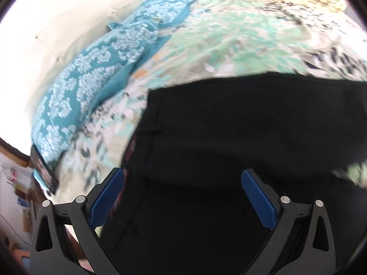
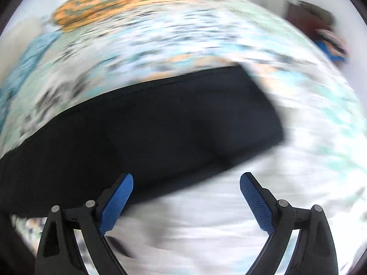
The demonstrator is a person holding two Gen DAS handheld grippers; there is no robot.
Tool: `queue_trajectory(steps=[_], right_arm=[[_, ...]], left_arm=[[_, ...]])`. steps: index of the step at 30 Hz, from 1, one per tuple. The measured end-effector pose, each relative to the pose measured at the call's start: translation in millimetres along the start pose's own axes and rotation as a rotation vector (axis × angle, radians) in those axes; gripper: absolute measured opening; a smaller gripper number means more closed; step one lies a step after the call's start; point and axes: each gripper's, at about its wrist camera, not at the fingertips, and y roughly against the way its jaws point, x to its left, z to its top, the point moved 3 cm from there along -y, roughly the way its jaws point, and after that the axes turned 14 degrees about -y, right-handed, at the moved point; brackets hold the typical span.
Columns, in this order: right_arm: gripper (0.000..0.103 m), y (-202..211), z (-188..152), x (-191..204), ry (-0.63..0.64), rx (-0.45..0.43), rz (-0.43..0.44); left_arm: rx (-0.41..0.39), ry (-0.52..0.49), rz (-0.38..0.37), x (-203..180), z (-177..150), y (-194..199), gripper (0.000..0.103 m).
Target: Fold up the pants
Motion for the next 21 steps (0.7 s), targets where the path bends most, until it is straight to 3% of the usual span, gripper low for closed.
queue_trajectory(steps=[3, 7, 9, 12, 13, 14, 16, 18, 21], right_arm=[[0.094, 42.2, -12.2, -33.3, -0.107, 0.002, 0.061], [0.094, 80.3, -67.2, -70.7, -0.26, 0.092, 0.14], [0.094, 86.5, -95.8, -102.3, -0.356, 0.113, 0.121], [0.094, 73.9, -124.2, -151.9, -0.484, 0.162, 0.018], [0.093, 77.8, -126.4, -158.4, -0.506, 0.125, 0.052], [0.092, 85.5, -125.0, -159.6, -0.515, 0.095, 0.055], [0.092, 100.9, -121.3, -147.2, -0.465, 0.051, -0.02], [0.092, 117.4, -124.8, -127.4, -0.428, 0.012, 0.006], [0.093, 141.0, -149.7, -85.7, -0.388, -0.003, 0.066]], left_arm=[[-0.005, 0.016, -0.094, -26.0, -17.8, 16.6, 0.102], [-0.007, -0.003, -0.204, -74.1, -36.9, 31.0, 0.102], [0.018, -0.06, -0.216, -97.5, -43.9, 26.7, 0.102], [0.026, -0.12, -0.208, -114.9, -50.6, 15.4, 0.103], [0.012, -0.113, -0.217, -115.1, -52.4, 14.9, 0.103], [0.009, -0.095, -0.234, -112.5, -53.0, 14.4, 0.103], [0.033, -0.049, -0.277, -107.5, -54.3, 11.1, 0.103], [0.041, 0.003, -0.318, -103.0, -58.2, 8.2, 0.103], [0.007, 0.004, -0.321, -104.8, -60.1, 8.8, 0.103]])
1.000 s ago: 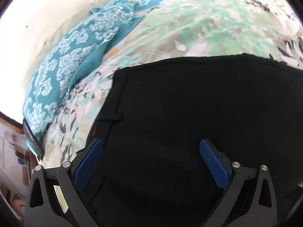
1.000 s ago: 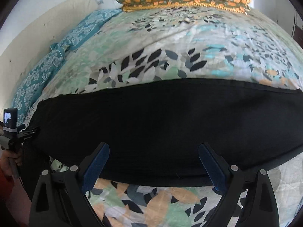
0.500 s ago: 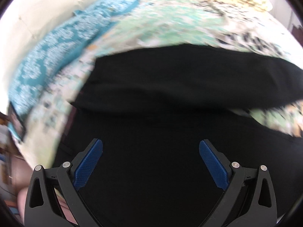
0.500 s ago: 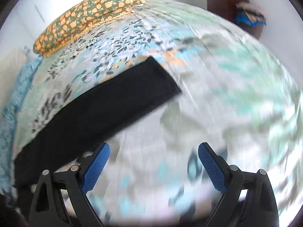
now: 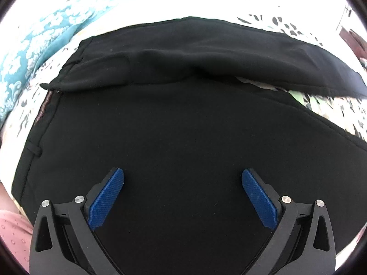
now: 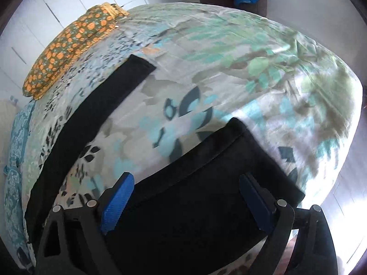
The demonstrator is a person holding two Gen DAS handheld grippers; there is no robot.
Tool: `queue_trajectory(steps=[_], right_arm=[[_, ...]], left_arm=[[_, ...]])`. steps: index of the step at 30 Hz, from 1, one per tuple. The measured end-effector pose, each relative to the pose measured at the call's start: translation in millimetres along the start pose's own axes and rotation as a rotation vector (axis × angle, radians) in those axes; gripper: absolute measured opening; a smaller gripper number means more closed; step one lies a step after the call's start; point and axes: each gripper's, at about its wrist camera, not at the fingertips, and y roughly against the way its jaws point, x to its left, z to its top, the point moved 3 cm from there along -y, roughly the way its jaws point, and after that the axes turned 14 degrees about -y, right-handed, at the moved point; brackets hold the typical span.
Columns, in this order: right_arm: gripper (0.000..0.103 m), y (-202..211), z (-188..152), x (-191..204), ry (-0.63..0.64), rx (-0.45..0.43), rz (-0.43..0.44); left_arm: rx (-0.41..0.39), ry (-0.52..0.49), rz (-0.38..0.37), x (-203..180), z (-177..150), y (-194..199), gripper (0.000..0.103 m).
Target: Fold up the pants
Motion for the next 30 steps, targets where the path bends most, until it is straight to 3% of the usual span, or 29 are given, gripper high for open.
queue_trajectory(steps=[8, 14, 18, 23, 30], right_arm=[[0.093, 0.7, -152.8, 107.2, 0.308, 0.073, 0.156], [0.093, -9.6, -222.7, 138.0, 0.626, 0.109, 0.136], [0.093, -23.1, -240.3, 134.6, 0.724, 0.116, 0.084], [0.094, -34.3, -236.1, 122.6, 0.676, 0.144, 0.049], [0.103, -38.7, -239.0, 119.9, 0.674, 0.148, 0.034]], left_arm=[[-0.037, 0.006, -0.002, 1.2, -4.9, 0.7, 0.103], [-0.033, 0.002, -0.012, -1.5, -10.7, 5.3, 0.103], [-0.025, 0.006, -0.013, 2.8, -9.7, 2.4, 0.103], [-0.024, 0.003, -0.012, 3.1, -11.9, 1.8, 0.103], [-0.027, -0.002, -0.008, 3.9, -12.8, 0.8, 0.103]])
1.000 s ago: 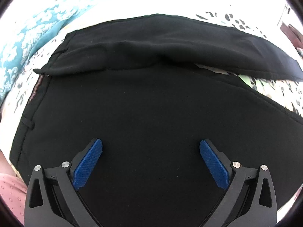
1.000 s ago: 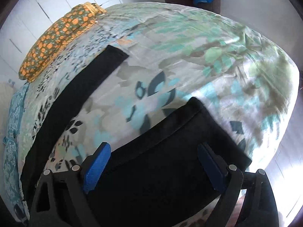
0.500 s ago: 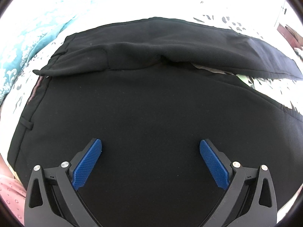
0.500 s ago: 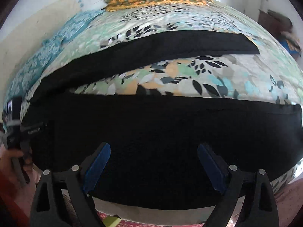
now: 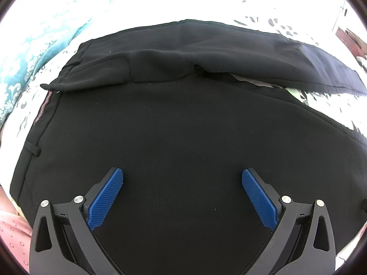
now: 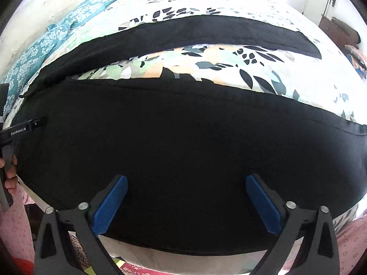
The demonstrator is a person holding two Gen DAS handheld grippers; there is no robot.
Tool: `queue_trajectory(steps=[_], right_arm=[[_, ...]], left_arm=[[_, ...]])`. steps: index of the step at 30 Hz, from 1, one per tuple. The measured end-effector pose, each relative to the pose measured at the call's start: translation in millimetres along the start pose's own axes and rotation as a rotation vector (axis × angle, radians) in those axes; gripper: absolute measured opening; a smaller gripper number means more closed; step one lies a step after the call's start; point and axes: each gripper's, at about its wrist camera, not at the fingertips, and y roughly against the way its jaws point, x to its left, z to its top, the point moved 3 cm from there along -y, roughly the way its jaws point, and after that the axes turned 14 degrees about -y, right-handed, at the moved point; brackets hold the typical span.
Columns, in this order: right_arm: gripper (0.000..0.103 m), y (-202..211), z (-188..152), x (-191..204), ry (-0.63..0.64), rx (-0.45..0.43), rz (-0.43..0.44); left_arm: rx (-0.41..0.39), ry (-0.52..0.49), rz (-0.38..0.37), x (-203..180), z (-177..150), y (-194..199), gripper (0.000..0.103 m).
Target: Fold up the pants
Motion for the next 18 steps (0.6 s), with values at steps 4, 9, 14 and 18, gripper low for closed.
queue_trajectory(steps=[4, 9, 14, 18], right_arm=[[0.103, -1.5, 0.5, 1.7, -0.008, -0.008, -0.004], [0.103, -5.0, -0.2, 6.5, -0.01, -0.019, -0.027], [0.103, -6.6, -0.7, 8.8, -0.008, -0.027, -0.049], [0.103, -7.6, -0.6, 9.9, -0.003, -0.029, -0.061]], left_arm=[[0.007, -0.007, -0.004, 0.1, 0.3, 0.1, 0.103], [0.021, -0.023, -0.005, -0.8, 1.0, 0.5, 0.103], [0.027, -0.033, -0.026, 1.5, 0.6, -0.8, 0.103], [0.025, -0.03, -0.026, 3.5, 1.6, -0.8, 0.103]])
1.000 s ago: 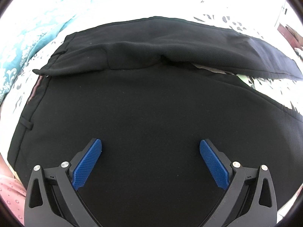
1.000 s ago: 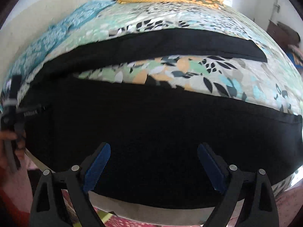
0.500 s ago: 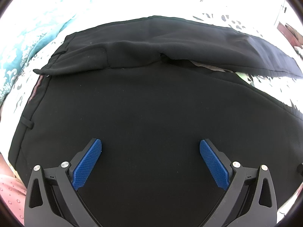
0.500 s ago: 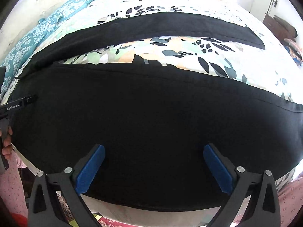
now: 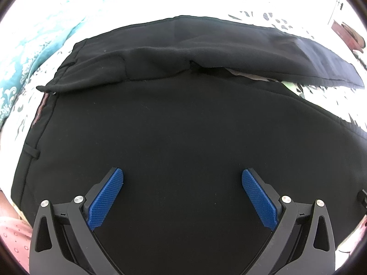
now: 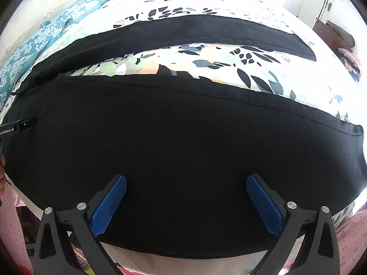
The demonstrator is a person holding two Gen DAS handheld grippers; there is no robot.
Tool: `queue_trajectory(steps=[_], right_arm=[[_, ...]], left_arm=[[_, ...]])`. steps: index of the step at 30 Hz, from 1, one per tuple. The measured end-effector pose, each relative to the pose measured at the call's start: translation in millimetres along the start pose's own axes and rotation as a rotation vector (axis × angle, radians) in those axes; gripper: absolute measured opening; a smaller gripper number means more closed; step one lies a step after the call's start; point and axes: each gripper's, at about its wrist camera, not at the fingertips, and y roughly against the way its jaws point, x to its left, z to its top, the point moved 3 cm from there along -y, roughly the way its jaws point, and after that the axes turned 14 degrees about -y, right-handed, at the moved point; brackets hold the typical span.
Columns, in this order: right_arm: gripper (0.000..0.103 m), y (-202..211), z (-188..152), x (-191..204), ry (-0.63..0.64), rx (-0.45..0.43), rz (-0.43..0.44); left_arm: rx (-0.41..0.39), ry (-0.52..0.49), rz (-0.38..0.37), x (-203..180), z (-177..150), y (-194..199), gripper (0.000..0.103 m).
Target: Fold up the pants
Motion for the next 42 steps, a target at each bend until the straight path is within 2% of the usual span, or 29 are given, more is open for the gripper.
queue_trajectory(steps=[8, 17, 25, 28, 33, 34, 36, 37, 39, 40, 42], right_arm=[[0.103, -0.1, -2.6, -0.2, 0.007, -0.018, -0.007], [0.103, 0.7, -5.1, 1.1, 0.012, -0.046, -0.011], [0.103, 0.6, -5.0, 1.8, 0.012, -0.049, -0.012], [0.103, 1.0, -5.4, 1.9, 0.011, -0.055, -0.011], [0.103, 1.3, -4.6, 1.5, 0.017, -0.055, -0.007], [0.103, 1.4, -4.7, 1.8, 0.017, -0.057, -0.007], [0.103, 1.2, -4.8, 1.9, 0.018, -0.059, -0.008], [0.103, 1.1, -4.9, 1.9, 0.018, -0.059, -0.008], [0.103, 1.0, -4.7, 1.9, 0.017, -0.058, -0.007], [0.103, 1.0, -4.8, 1.9, 0.017, -0.058, -0.007], [0.103, 1.1, -4.8, 2.2, 0.017, -0.059, -0.007]], left_arm=[[-0.029, 0.023, -0.032, 2.8, 3.2, 6.7, 0.103], [-0.058, -0.05, -0.031, -14.3, 5.4, 10.9, 0.103], [-0.077, -0.041, -0.042, -13.1, 10.1, 17.4, 0.102], [-0.108, -0.008, -0.074, -0.2, 35.1, 22.1, 0.102], [-0.212, 0.082, -0.001, 42.4, 98.4, 33.5, 0.102], [-0.209, 0.098, 0.009, 50.1, 110.0, 29.5, 0.102], [-0.153, 0.13, 0.017, 61.8, 126.9, 7.7, 0.102], [-0.117, 0.135, 0.015, 63.4, 128.8, -4.8, 0.102], [0.009, 0.111, 0.019, 61.9, 124.5, -45.0, 0.103], [0.03, 0.082, 0.018, 58.7, 121.4, -56.5, 0.103], [-0.03, 0.038, 0.038, 54.4, 116.4, -57.4, 0.103]])
